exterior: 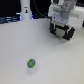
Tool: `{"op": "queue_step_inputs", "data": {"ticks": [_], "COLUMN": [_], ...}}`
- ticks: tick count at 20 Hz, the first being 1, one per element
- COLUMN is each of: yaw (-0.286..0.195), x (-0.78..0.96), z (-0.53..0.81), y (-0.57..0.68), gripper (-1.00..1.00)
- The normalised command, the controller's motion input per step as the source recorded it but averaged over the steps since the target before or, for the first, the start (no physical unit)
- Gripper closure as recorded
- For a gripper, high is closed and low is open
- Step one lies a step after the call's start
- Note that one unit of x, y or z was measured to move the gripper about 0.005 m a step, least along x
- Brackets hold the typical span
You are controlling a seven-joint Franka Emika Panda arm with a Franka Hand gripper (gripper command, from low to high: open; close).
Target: Open the kcup holder, insert the kcup into the holder, and close the kcup holder
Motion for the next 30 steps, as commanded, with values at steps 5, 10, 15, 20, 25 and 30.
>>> {"op": "queue_step_inputs", "data": {"ticks": [5,10,15,20,25,30], "yaw": [-0.035,-0.046,-0.053,-0.054,-0.051,-0.052], "x": [0.98,0.93,0.88,0.86,0.79,0.48], "z": [0.25,0.25,0.23,0.2,0.12,0.13], "y": [-0.26,-0.32,-0.39,-0.42,-0.38,-0.23], "gripper": [1.0,1.0,1.0,1.0,1.0,-1.0]}}
